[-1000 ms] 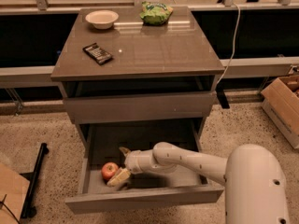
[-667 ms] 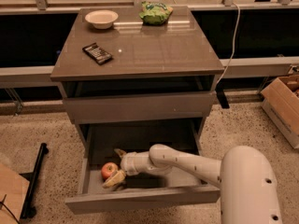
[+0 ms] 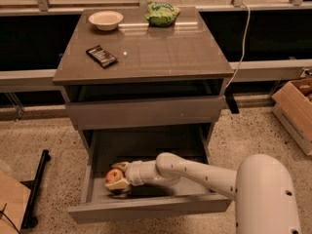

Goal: Pick apple from middle drawer and place on counter

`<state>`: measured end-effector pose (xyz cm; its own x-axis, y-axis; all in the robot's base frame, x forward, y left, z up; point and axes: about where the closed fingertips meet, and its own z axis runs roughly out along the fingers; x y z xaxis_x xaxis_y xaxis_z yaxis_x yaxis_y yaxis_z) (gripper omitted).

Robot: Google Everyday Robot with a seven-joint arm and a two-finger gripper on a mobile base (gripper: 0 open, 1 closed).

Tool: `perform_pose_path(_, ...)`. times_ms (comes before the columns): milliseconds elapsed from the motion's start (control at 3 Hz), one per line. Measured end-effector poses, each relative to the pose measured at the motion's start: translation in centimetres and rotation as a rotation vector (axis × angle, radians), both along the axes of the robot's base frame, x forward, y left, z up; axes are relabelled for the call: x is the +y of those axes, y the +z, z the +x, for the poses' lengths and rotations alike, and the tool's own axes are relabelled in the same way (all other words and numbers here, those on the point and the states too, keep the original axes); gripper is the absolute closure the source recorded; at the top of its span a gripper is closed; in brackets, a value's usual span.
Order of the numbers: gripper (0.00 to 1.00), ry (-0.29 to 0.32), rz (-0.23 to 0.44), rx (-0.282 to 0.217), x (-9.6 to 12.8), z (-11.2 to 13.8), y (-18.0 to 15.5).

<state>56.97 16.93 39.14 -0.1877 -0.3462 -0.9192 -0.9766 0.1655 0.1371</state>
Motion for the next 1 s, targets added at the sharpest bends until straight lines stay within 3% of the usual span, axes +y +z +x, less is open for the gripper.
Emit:
perform_pose_path(333, 0.70, -0.034, 0.000, 0.018, -2.1, -0.6, 2.0)
perform_pose_path(667, 0.99, -0.090, -0.018, 0.035, -6.5, -1.4, 6.0)
perform_pose_path(1000, 1.00, -0.108, -0.007, 0.044, -10.6, -1.7, 10.1)
